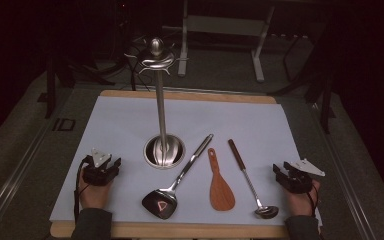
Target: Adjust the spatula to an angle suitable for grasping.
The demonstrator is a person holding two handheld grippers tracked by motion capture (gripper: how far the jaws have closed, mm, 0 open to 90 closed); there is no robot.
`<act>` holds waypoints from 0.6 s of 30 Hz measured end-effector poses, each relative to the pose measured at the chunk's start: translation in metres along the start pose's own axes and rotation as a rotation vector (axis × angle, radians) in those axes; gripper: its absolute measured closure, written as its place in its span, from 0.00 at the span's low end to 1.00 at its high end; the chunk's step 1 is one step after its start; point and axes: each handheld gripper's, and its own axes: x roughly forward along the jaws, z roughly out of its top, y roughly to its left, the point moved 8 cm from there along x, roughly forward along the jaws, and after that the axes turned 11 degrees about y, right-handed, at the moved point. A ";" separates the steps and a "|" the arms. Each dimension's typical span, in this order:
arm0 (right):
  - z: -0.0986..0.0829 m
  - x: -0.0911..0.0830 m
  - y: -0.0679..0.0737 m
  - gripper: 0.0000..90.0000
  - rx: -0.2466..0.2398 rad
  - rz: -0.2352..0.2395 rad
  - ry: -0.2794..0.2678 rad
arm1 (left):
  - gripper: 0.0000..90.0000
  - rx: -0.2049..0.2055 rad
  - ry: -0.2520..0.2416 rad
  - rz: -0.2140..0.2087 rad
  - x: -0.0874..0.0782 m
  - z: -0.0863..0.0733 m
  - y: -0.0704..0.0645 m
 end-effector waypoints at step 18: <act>0.000 -0.002 -0.005 0.57 0.065 0.038 -0.018 | 1.00 0.000 -0.065 -0.154 -0.022 0.000 -0.020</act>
